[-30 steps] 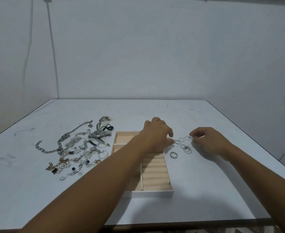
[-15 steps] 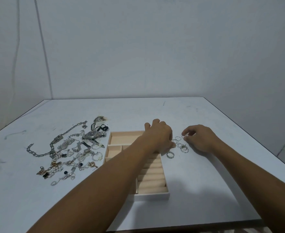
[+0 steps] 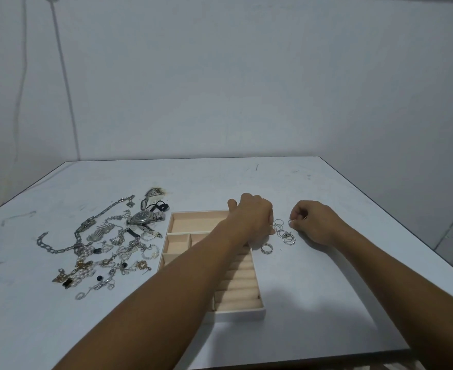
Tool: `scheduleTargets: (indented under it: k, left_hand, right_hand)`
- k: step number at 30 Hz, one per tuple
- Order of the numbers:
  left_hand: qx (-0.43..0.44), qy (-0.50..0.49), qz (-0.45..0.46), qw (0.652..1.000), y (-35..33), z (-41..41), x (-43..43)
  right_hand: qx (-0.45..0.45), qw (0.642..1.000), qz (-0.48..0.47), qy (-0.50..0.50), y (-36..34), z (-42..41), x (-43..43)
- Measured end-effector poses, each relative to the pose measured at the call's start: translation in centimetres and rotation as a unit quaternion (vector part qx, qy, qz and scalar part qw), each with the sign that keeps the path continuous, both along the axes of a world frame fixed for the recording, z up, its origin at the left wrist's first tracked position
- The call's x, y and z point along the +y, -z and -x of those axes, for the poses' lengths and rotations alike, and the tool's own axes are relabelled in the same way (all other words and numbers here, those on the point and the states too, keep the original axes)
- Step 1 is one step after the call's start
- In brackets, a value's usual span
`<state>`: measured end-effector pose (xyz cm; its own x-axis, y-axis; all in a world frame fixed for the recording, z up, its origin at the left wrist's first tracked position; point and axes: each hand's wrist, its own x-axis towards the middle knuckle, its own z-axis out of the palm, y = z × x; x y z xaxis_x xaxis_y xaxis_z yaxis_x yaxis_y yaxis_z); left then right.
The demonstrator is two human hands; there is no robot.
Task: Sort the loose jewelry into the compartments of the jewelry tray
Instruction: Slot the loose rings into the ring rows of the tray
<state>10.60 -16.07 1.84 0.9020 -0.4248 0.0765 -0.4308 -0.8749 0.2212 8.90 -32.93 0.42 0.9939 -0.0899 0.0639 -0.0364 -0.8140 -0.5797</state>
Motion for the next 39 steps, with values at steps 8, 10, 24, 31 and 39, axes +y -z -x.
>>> scheduleTargets:
  k: [8, 10, 24, 31, 39]
  left_hand:
    - [-0.002, 0.026, 0.054, 0.998, 0.2, 0.5, 0.6]
    - [-0.012, 0.025, 0.064, 0.998, 0.3, 0.8, 0.7]
    - [-0.021, -0.012, 0.189, 0.982, -1.9, 3.6, 6.9]
    - [-0.015, -0.039, 0.251, 0.967, -1.7, 6.0, 11.5]
    - [-0.003, -0.034, 0.273, 0.961, -1.3, 7.6, 13.2]
  right_hand:
    - [-0.03, 1.0, -0.004, -0.002, -0.8, 1.1, -0.1]
    - [-0.029, 1.0, -0.011, 0.004, -1.2, 1.5, -0.3]
    - [-0.028, 0.989, -0.139, -0.045, -4.0, 5.3, 2.5]
    - [-0.021, 0.983, -0.15, -0.103, -4.9, 7.1, 5.9]
    - [-0.026, 0.981, -0.128, -0.143, -5.5, 7.9, 8.8]
